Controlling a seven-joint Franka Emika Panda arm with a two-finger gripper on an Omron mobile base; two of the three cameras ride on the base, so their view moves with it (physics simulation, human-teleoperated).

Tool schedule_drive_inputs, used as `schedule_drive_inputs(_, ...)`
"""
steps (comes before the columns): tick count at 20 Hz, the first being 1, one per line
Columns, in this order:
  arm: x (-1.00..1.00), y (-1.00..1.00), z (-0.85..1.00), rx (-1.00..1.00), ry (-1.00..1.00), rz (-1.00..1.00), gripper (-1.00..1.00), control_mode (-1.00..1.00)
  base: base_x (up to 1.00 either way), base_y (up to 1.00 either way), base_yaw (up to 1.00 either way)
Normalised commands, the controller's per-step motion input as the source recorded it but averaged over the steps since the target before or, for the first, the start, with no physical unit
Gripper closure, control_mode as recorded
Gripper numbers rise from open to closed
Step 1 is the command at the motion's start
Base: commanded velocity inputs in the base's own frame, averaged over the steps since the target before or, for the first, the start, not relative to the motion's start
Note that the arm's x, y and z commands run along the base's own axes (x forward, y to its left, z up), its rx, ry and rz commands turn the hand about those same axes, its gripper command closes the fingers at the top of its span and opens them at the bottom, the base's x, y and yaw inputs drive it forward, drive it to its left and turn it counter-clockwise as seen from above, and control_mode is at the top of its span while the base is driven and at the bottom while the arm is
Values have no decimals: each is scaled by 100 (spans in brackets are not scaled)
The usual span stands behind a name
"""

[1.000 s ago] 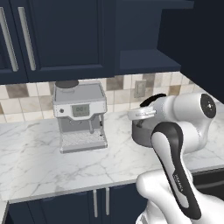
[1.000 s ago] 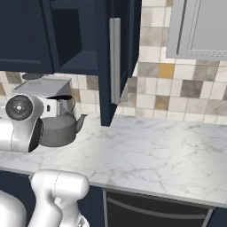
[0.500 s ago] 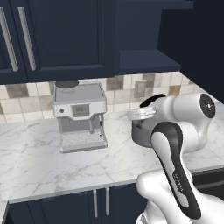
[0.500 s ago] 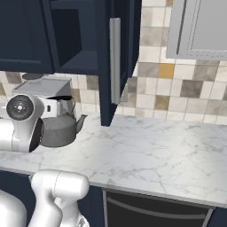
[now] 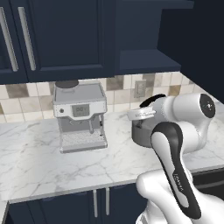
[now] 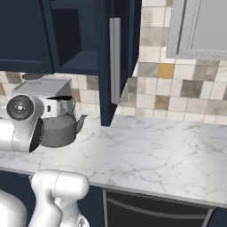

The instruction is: Open the cabinet, pick the kettle from the cabinet, and place it in the sink.

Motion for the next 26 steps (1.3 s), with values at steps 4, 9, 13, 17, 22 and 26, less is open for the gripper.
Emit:
schedule_drive_inputs(4, 0, 0, 0, 0, 0, 0, 100, 100, -15, 0, -1)
schedule_drive_inputs(9, 0, 0, 0, 0, 0, 0, 100, 100, -48, 0, -6)
schedule_drive_inputs(13, 0, 0, 0, 0, 0, 0, 100, 100, -50, 1, -5)
schedule_drive_inputs(17, 0, 0, 0, 0, 0, 0, 100, 100, -49, 5, 0)
schedule_drive_inputs(22, 0, 0, 0, 0, 0, 0, 100, 100, -52, 2, 0)
schedule_drive_inputs(26, 0, 0, 0, 0, 0, 0, 100, 100, -53, 0, -6)
